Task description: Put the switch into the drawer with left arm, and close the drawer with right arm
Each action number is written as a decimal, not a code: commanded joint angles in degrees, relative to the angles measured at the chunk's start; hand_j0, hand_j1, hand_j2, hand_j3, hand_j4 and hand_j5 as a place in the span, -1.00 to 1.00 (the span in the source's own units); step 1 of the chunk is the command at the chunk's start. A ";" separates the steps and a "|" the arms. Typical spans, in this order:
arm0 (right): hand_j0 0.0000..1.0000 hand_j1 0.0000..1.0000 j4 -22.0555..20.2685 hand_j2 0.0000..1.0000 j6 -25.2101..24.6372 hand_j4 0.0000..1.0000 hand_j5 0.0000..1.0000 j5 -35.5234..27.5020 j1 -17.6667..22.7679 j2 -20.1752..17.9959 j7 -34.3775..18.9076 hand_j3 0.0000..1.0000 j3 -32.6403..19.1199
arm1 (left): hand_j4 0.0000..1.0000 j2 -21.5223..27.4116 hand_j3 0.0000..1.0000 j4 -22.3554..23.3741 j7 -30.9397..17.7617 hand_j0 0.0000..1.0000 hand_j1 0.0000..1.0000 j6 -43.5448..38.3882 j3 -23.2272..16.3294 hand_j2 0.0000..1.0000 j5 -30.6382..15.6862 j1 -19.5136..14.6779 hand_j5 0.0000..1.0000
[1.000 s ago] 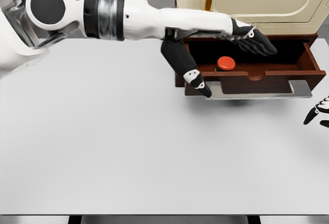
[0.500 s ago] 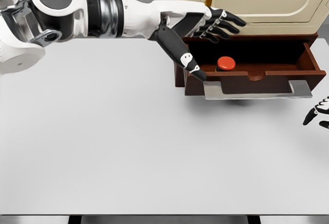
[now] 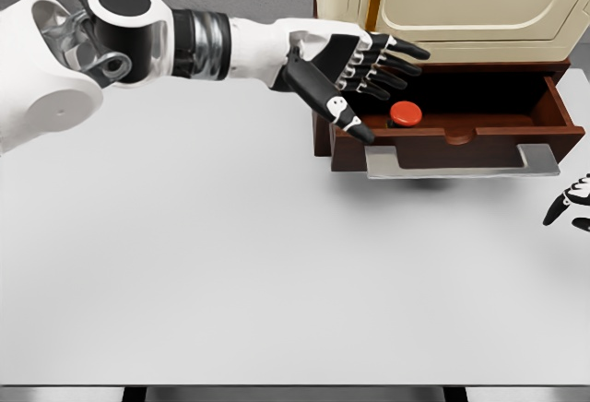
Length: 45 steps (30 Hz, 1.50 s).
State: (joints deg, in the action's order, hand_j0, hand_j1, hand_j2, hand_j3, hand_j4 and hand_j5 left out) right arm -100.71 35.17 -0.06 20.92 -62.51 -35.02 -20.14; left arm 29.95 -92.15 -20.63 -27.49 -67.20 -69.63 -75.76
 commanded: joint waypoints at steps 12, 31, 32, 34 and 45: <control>0.06 0.06 -0.02 0.06 -0.17 0.06 0.06 -0.38 0.00 -0.06 0.02 0.06 0.01 | 1.00 -1.73 1.00 3.56 -0.12 1.00 1.00 0.33 -1.89 1.00 2.22 1.23 1.00; 0.06 0.06 -0.02 0.06 -0.17 0.06 0.06 -0.38 -0.44 -0.07 0.02 0.06 0.01 | 1.00 -7.01 1.00 9.36 -0.38 1.00 1.00 0.59 -3.12 1.00 4.85 2.46 1.00; 0.06 0.06 -0.02 0.06 -0.17 0.06 0.06 -0.38 -0.35 -0.07 0.02 0.06 0.01 | 1.00 -7.36 1.00 9.36 -0.38 1.00 1.00 0.59 -3.12 1.00 4.85 2.46 1.00; 0.06 0.06 -0.02 0.06 -0.17 0.06 0.06 -0.38 -0.35 -0.06 0.02 0.06 0.10 | 1.00 -8.15 1.00 9.27 -0.38 1.00 1.00 0.59 -3.12 1.00 4.85 2.20 1.00; 0.06 0.06 -0.02 0.06 -0.17 0.06 0.06 -0.38 -0.35 -0.06 0.02 0.06 0.10 | 1.00 -16.59 1.00 16.21 -0.38 1.00 1.00 0.50 -2.85 1.00 4.85 -1.49 1.00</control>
State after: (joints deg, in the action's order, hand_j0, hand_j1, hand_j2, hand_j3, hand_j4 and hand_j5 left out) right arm -100.71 35.17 -0.06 20.57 -62.53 -35.02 -20.07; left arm 15.08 -78.13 -21.01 -27.00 -70.12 -64.70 -77.61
